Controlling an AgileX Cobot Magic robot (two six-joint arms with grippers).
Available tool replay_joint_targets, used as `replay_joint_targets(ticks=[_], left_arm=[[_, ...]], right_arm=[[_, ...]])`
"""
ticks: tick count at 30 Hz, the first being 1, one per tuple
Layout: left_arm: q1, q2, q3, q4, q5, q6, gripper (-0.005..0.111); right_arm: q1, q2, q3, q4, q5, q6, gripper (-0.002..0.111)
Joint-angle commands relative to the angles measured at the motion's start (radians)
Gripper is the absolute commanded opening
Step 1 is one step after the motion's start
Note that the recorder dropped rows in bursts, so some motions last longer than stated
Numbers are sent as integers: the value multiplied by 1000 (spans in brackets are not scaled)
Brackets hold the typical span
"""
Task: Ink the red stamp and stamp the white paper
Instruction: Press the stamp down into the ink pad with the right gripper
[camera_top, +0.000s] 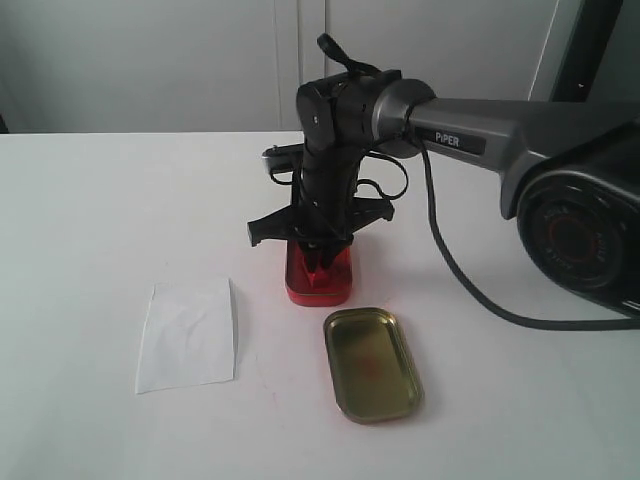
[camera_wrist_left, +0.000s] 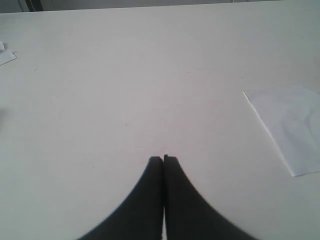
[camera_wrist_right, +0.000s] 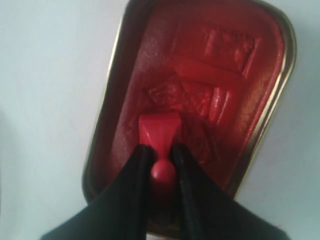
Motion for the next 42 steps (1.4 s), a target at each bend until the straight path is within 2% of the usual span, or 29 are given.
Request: replay_joint_targets(ticks=[1,12,42], left_arm=[[1,-5,7,-4,-4,0,0],[1,-5,7,-4,-4,0,0],[1,-5,7,-4,-4,0,0]], right_arm=[[-12,44,15,-5,16,-3,0],[-12,64,15,-5,16,3,0],[-12,-89,10,-12,-28,27,0]])
